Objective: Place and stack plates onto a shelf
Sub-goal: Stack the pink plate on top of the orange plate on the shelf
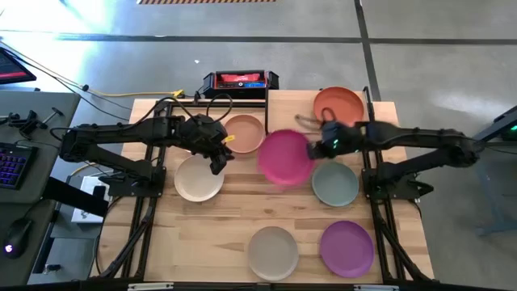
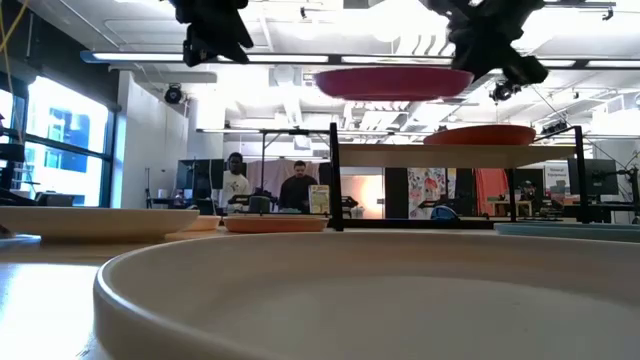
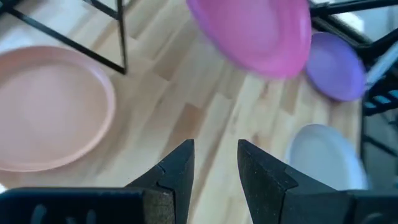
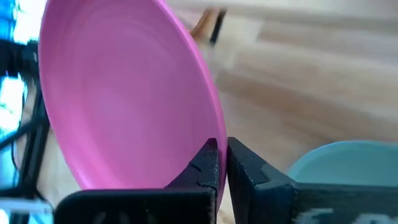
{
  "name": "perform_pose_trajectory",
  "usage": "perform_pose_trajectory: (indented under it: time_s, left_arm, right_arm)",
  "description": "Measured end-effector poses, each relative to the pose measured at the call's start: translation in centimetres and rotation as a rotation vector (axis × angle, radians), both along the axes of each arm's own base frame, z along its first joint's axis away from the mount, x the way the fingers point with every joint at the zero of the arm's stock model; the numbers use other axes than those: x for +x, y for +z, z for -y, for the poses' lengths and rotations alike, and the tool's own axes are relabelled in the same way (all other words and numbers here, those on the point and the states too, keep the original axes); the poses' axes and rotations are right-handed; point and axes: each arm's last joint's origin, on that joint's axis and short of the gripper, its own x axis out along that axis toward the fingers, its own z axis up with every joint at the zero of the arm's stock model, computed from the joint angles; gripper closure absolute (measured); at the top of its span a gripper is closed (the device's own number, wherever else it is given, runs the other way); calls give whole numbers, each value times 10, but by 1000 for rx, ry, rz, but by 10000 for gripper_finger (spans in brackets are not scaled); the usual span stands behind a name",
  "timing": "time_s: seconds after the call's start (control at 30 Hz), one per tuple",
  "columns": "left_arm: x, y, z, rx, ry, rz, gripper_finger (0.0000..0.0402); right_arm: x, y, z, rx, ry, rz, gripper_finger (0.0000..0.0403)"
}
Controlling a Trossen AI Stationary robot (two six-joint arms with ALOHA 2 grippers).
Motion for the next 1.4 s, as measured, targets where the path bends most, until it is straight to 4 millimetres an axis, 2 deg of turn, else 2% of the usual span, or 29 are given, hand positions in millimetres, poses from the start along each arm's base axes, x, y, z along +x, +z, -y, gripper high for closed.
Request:
perform_pose_trajectory:
  time_s: [0.3,0.5,0.77,0.9,1.07,1.4]
  left_arm:
    - [-2,0,-19,134,37,-21,289]
    - [-5,0,-33,173,70,-34,289]
    - [-10,0,-48,204,100,-48,289]
    - [-11,-1,-52,204,117,-51,289]
    - [-12,-1,-55,204,128,-52,289]
    - [-12,-1,-55,214,117,-55,289]
  right_arm:
    - [-65,25,36,-67,-228,65,403]
    - [-93,33,53,-105,-363,107,403]
    - [-119,33,78,-89,-509,115,403]
    - [-131,32,85,-51,-535,141,403]
    - [-144,22,90,49,-594,53,403]
    - [-151,15,107,88,-651,13,403]
